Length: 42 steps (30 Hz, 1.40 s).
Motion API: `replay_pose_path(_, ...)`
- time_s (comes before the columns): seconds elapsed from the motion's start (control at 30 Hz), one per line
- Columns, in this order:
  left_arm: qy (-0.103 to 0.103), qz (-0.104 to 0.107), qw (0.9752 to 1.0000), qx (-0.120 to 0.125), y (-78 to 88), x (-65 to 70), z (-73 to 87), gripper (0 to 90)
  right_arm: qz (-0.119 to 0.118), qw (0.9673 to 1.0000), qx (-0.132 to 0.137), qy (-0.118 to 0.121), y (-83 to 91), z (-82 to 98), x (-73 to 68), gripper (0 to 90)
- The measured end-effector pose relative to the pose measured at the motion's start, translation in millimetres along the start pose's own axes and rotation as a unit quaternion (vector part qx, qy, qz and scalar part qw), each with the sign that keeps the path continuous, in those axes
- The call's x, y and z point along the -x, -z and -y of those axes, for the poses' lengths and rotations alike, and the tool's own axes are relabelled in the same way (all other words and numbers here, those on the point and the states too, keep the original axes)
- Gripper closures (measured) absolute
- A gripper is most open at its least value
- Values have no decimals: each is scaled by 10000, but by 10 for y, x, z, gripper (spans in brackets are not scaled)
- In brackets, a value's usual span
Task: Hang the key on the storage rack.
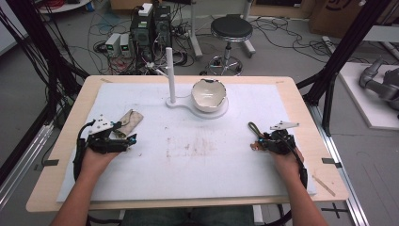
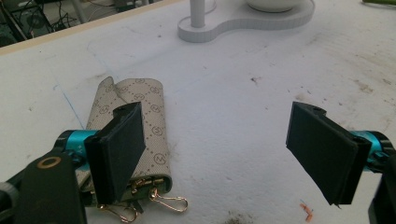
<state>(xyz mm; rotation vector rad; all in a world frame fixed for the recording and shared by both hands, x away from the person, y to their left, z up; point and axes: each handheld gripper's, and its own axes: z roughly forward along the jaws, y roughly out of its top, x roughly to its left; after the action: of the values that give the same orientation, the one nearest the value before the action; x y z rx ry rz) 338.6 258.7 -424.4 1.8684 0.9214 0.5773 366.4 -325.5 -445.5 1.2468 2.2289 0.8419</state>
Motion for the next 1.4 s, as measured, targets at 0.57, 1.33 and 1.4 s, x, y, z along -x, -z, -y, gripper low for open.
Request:
replay_pose_path(0.57,-41,21,10000,1,-5,-21,-2,195,-209,9919,1189,389,391,-390,-398,695)
replay_pose_path(1.33,-264,15,9996,-104,-11,52,-3,197,-745,9771,1793,870,393,-1385,-980,689)
replay_pose_path(1.4,-277,23,9996,-108,-6,53,-4,197,-762,9763,1807,917,389,-1471,-1018,688)
